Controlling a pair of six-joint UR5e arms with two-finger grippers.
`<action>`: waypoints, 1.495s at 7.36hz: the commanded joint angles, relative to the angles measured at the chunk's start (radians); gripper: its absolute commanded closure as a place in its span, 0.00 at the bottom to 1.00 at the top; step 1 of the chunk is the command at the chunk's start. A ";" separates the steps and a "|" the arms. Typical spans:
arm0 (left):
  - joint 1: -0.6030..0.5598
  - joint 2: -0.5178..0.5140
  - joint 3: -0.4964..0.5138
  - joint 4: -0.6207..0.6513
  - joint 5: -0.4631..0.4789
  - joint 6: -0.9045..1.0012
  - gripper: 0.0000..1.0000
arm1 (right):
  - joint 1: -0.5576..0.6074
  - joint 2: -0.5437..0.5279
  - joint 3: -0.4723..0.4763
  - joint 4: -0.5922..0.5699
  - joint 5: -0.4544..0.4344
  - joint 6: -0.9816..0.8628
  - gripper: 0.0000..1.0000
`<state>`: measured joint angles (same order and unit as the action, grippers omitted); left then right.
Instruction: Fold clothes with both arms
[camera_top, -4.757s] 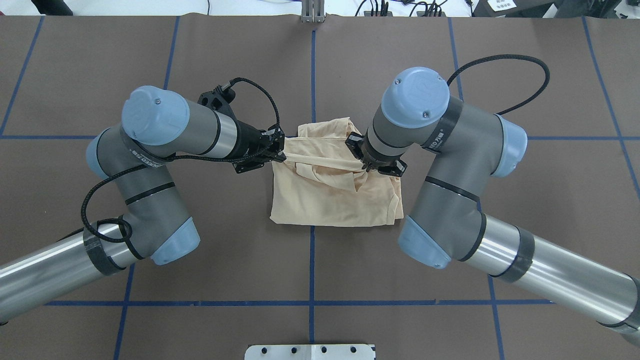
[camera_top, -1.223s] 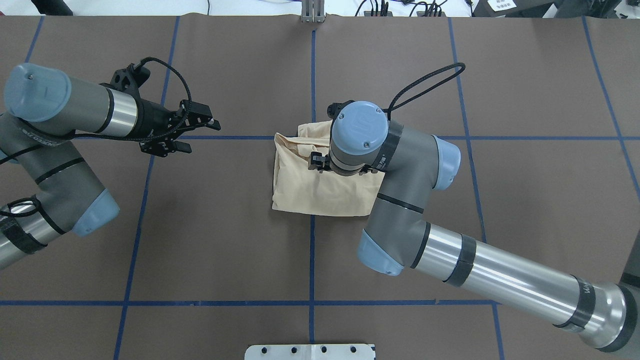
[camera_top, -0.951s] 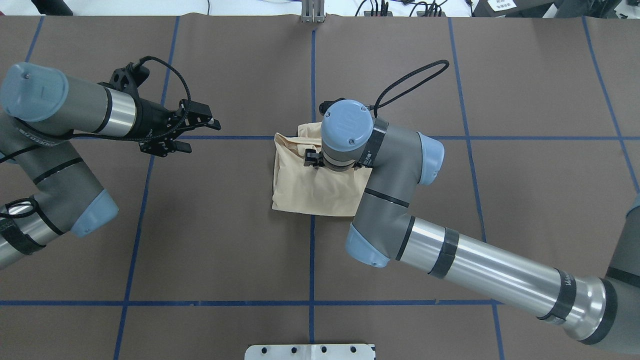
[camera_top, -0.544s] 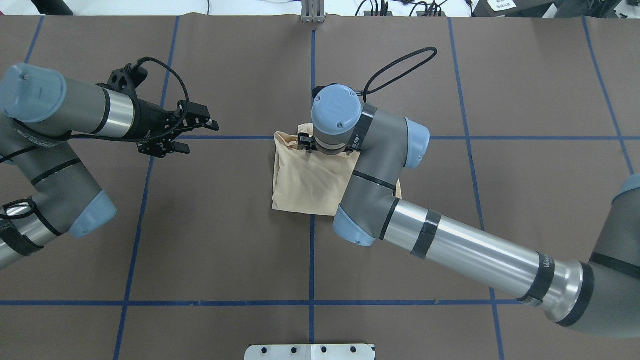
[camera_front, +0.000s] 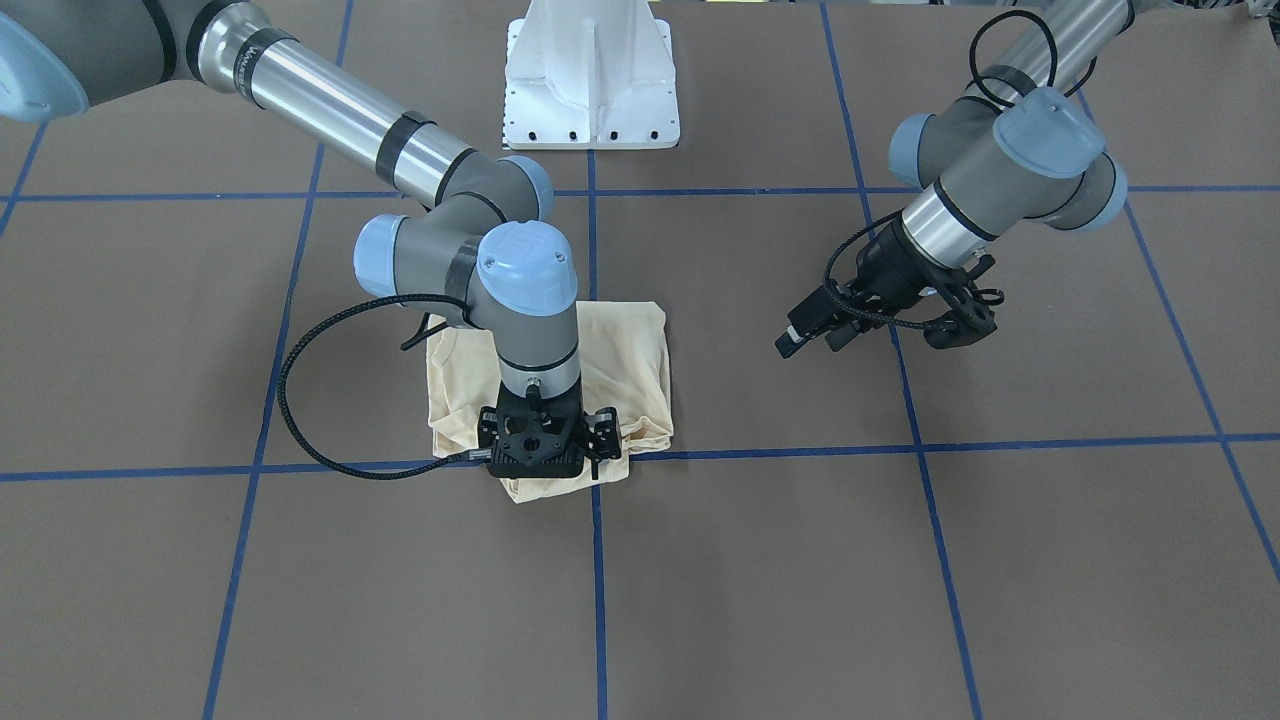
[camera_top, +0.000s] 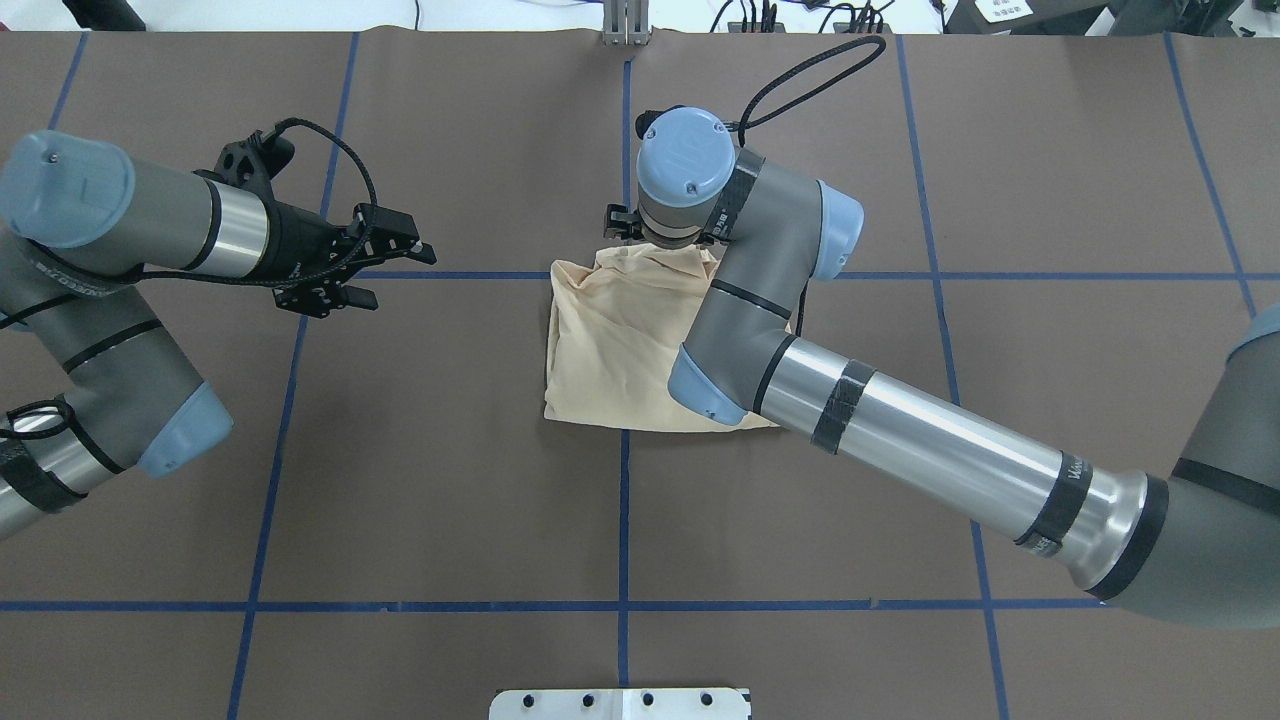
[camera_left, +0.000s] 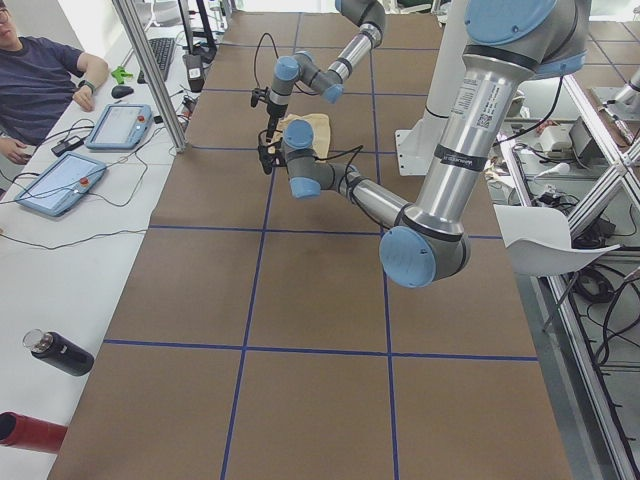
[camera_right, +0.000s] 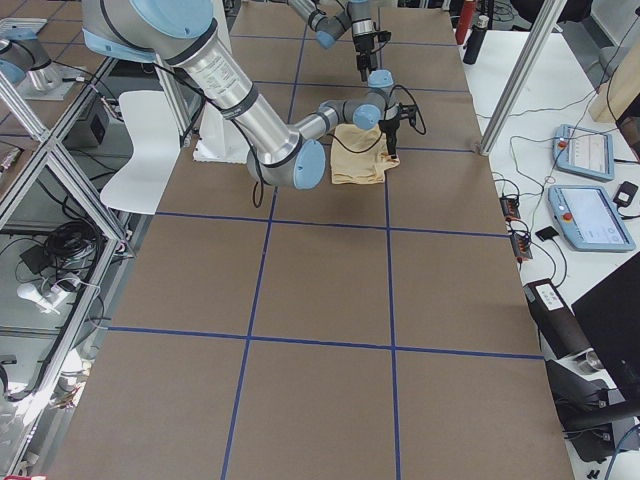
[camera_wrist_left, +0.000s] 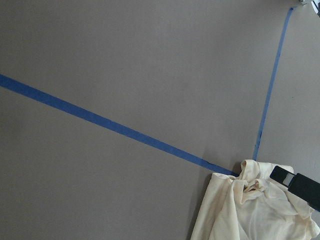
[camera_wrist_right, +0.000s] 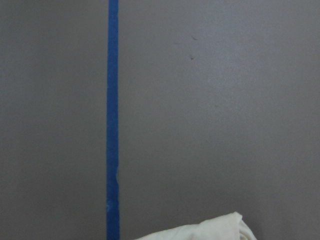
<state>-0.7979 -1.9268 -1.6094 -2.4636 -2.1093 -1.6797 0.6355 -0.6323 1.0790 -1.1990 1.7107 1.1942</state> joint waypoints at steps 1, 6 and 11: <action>-0.001 0.000 -0.004 0.000 0.000 0.000 0.01 | 0.016 0.012 -0.013 0.013 0.001 -0.002 0.00; -0.003 0.005 -0.006 0.000 -0.005 0.002 0.01 | 0.003 0.037 0.136 -0.152 0.110 -0.011 0.00; -0.012 0.005 -0.015 0.000 -0.015 0.002 0.01 | -0.027 0.049 0.029 -0.107 0.040 -0.071 0.00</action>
<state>-0.8055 -1.9221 -1.6219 -2.4636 -2.1186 -1.6788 0.6085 -0.5921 1.1434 -1.3326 1.7803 1.1305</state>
